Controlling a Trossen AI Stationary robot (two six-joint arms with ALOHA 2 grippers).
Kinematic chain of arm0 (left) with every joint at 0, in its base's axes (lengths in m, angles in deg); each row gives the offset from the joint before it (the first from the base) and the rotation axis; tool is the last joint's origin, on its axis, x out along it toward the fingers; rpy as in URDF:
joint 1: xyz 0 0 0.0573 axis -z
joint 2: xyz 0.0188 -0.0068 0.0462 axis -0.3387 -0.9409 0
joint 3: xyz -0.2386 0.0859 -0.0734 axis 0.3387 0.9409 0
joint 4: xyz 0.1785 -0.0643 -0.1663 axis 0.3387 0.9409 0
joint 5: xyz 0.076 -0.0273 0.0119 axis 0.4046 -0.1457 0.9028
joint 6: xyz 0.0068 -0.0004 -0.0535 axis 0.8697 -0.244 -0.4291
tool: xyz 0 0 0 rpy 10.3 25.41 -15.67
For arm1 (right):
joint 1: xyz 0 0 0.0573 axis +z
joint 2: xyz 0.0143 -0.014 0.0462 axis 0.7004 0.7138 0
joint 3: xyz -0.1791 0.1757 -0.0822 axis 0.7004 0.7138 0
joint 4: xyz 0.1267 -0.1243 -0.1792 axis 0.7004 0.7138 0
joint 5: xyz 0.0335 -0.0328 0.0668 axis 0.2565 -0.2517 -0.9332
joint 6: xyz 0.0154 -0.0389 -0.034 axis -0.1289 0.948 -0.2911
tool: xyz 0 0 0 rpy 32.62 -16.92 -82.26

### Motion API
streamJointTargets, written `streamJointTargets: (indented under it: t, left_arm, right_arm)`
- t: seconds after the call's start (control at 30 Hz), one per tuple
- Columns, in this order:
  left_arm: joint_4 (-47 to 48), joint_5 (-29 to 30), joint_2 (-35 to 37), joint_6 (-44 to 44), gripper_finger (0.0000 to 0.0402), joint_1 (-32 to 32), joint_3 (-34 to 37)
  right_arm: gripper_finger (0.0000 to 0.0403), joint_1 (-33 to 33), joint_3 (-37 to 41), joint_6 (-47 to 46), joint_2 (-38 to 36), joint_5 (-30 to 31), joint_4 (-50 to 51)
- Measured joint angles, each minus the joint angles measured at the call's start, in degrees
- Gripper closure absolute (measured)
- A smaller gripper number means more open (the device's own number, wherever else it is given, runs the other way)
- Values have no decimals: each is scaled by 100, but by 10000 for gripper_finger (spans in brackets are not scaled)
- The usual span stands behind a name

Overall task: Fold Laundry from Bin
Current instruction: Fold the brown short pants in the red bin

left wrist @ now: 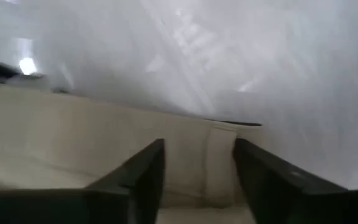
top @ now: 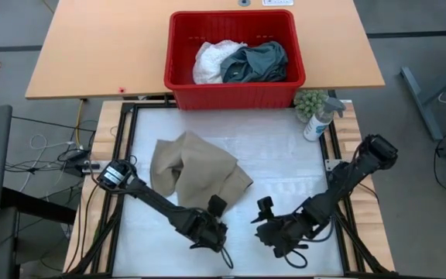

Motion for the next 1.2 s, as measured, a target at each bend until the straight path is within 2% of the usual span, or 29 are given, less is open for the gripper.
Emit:
streamJointTargets:
  t: [0.17,0.33,0.43,0.57,0.83,1.1,1.2]
  left_arm:
    - [271,-71,144,104,311,157,-48]
    - [379,-19,304,-53,323,317,-280]
    - [420,-103,304,-144,305,369,-258]
    - [315,-476,301,-225,259,291,-44]
    - [346,-201,295,-16,160,99,-22]
    - [342,-149,295,-18,143,51,-21]
    - [27,-147,295,0,143,-13,162]
  right_arm:
    - [183,182,0,-196,0,28,2]
    - [183,306,0,-403,0,34,-3]
    - [183,323,0,-461,0,32,-7]
    - [183,356,0,-462,0,32,-5]
    - [183,352,0,-462,0,41,-7]
    - [183,317,0,-507,0,52,-7]
    - [183,317,0,-559,0,52,-5]
